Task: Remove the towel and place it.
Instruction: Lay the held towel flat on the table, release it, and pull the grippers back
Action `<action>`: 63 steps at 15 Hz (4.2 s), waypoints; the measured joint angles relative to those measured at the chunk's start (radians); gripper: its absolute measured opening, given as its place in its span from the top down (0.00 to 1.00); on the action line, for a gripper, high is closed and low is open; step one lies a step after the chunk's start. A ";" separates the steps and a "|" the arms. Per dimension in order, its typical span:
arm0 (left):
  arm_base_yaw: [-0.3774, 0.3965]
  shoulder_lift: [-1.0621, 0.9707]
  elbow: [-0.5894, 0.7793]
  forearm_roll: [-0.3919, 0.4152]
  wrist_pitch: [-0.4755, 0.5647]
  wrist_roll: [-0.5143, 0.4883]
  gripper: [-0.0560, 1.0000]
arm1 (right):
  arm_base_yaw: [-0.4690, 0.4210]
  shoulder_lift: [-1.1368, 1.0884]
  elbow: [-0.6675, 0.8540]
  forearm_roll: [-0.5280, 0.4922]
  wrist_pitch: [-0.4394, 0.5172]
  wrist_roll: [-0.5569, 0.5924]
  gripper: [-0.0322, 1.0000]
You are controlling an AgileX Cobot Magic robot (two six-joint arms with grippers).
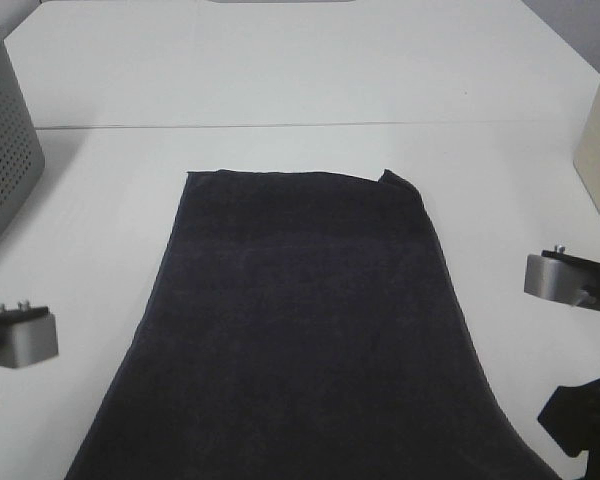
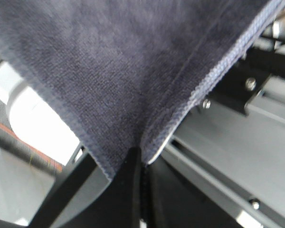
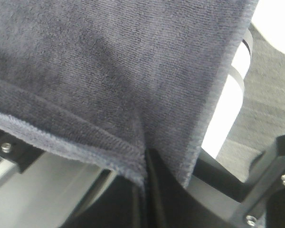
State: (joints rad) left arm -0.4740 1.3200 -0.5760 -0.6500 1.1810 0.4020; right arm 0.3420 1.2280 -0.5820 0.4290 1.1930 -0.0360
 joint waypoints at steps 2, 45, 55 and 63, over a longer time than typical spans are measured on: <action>-0.079 0.080 0.001 0.000 -0.030 -0.033 0.95 | 0.000 0.039 0.000 -0.015 0.009 -0.006 0.96; 0.292 0.431 -0.832 0.132 -0.070 -0.041 0.10 | -0.347 0.442 -0.721 0.015 0.011 -0.230 0.29; 0.462 0.999 -1.309 0.021 -0.070 0.042 0.10 | -0.347 1.172 -1.519 0.127 0.019 -0.317 0.29; 0.457 1.298 -1.597 -0.144 -0.065 0.053 0.10 | -0.348 1.481 -1.789 0.214 0.020 -0.328 0.29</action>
State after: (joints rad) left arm -0.0170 2.6180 -2.1730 -0.7940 1.1160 0.4550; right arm -0.0060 2.7090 -2.3710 0.6430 1.2130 -0.3640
